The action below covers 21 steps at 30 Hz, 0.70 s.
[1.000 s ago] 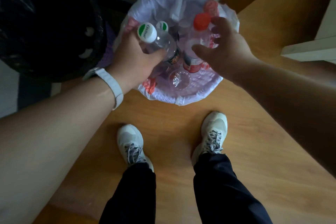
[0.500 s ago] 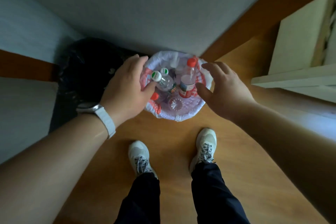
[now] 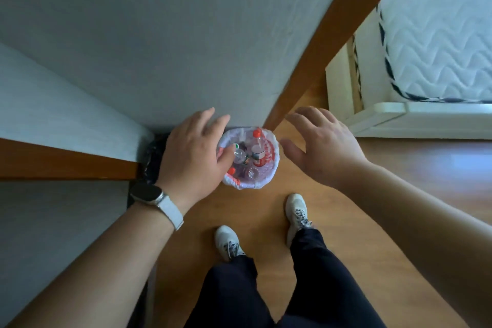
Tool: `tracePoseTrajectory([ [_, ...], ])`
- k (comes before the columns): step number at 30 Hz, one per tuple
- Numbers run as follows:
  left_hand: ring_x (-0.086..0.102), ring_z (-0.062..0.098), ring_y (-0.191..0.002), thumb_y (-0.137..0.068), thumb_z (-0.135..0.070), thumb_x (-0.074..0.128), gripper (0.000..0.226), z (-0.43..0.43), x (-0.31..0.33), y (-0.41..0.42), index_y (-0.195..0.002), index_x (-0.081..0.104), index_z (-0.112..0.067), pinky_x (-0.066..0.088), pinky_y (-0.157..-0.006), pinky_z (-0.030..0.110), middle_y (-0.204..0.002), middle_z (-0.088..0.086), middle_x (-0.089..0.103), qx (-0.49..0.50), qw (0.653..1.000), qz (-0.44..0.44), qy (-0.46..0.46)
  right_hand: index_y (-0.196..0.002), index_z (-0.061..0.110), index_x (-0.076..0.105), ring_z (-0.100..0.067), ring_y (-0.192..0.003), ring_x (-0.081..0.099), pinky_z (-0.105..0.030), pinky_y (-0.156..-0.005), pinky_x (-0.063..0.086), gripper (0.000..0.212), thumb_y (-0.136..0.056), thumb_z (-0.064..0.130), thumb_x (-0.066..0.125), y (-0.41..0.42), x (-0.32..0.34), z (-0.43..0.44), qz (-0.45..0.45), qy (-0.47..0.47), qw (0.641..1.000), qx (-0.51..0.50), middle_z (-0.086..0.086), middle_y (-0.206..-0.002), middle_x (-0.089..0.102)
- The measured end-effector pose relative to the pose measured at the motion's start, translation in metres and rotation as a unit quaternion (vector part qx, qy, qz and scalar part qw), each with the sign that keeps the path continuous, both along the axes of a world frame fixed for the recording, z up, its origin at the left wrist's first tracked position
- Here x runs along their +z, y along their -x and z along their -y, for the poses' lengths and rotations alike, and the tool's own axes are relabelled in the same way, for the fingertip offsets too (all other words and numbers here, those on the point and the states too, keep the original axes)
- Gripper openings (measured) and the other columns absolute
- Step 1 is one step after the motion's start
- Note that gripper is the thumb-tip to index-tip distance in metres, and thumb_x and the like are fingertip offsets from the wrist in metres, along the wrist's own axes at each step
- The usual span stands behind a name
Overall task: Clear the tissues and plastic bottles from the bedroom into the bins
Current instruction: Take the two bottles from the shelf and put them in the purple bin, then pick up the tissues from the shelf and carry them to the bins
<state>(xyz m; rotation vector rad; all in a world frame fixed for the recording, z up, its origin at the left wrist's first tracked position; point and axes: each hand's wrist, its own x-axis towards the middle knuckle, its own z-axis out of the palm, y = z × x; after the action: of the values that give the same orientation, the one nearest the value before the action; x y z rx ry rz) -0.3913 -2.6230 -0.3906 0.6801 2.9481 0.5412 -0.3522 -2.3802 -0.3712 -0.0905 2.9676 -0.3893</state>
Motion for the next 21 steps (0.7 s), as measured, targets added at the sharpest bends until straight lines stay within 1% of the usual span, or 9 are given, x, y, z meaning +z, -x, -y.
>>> tracePoseTrajectory([
  [4, 0.054, 0.038, -0.117, -0.086, -0.037, 0.057, 0.050, -0.007, 0.052, -0.006, -0.129, 0.057, -0.012, 0.046, -0.094, 0.049, -0.133, 0.017, 0.055, -0.029, 1.000, -0.005, -0.003, -0.119, 0.024, 0.055, -0.030, -0.115, 0.051, -0.046, -0.091, 0.046, 0.044, -0.089, 0.054, 0.044, -0.024, 0.061, -0.007, -0.033, 0.001, 0.999, -0.040, -0.002, -0.123, 0.057],
  [8, 0.055, 0.039, -0.115, -0.086, -0.038, 0.057, 0.050, -0.033, 0.094, -0.015, -0.130, 0.057, -0.014, 0.047, -0.093, 0.050, -0.133, 0.017, 0.056, -0.069, 0.997, -0.023, 0.009, -0.124, 0.020, 0.054, -0.029, -0.119, 0.049, -0.044, -0.092, 0.044, 0.048, -0.090, 0.053, 0.045, -0.051, 0.102, -0.029, -0.049, -0.018, 0.995, -0.080, -0.003, -0.127, 0.055],
  [11, 0.056, 0.039, -0.114, -0.087, -0.039, 0.056, 0.049, -0.063, 0.124, -0.024, -0.130, 0.058, -0.014, 0.047, -0.091, 0.049, -0.132, 0.018, 0.057, -0.091, 0.995, -0.047, 0.012, -0.131, 0.023, 0.050, -0.027, -0.124, 0.045, -0.043, -0.097, 0.041, 0.051, -0.092, 0.055, 0.042, -0.073, 0.127, -0.054, -0.042, -0.031, 0.993, -0.108, -0.001, -0.134, 0.051],
  [14, 0.055, 0.039, -0.114, -0.087, -0.039, 0.055, 0.050, -0.099, 0.144, -0.034, -0.130, 0.058, -0.014, 0.047, -0.091, 0.049, -0.131, 0.018, 0.057, -0.118, 0.990, -0.069, 0.010, -0.134, 0.025, 0.047, -0.024, -0.127, 0.042, -0.042, -0.099, 0.039, 0.052, -0.093, 0.056, 0.042, -0.097, 0.145, -0.087, -0.050, -0.035, 0.989, -0.135, 0.002, -0.137, 0.047],
  [16, 0.054, 0.037, -0.118, -0.088, -0.040, 0.054, 0.051, -0.130, 0.154, -0.042, -0.132, 0.056, -0.015, 0.047, -0.092, 0.050, -0.132, 0.016, 0.057, -0.146, 0.986, -0.080, 0.020, -0.135, 0.026, 0.047, -0.024, -0.128, 0.040, -0.041, -0.100, 0.037, 0.052, -0.092, 0.056, 0.043, -0.114, 0.155, -0.115, -0.052, -0.030, 0.986, -0.155, 0.003, -0.138, 0.046],
  [21, 0.049, 0.032, -0.126, -0.089, -0.042, 0.051, 0.051, -0.229, 0.177, -0.074, -0.134, 0.054, -0.018, 0.044, -0.097, 0.050, -0.135, 0.011, 0.056, -0.203, 0.975, -0.089, 0.035, -0.134, 0.027, 0.046, -0.024, -0.129, 0.039, -0.041, -0.101, 0.035, 0.054, -0.090, 0.058, 0.040, -0.163, 0.172, -0.199, -0.059, -0.024, 0.979, -0.195, 0.002, -0.140, 0.045],
])
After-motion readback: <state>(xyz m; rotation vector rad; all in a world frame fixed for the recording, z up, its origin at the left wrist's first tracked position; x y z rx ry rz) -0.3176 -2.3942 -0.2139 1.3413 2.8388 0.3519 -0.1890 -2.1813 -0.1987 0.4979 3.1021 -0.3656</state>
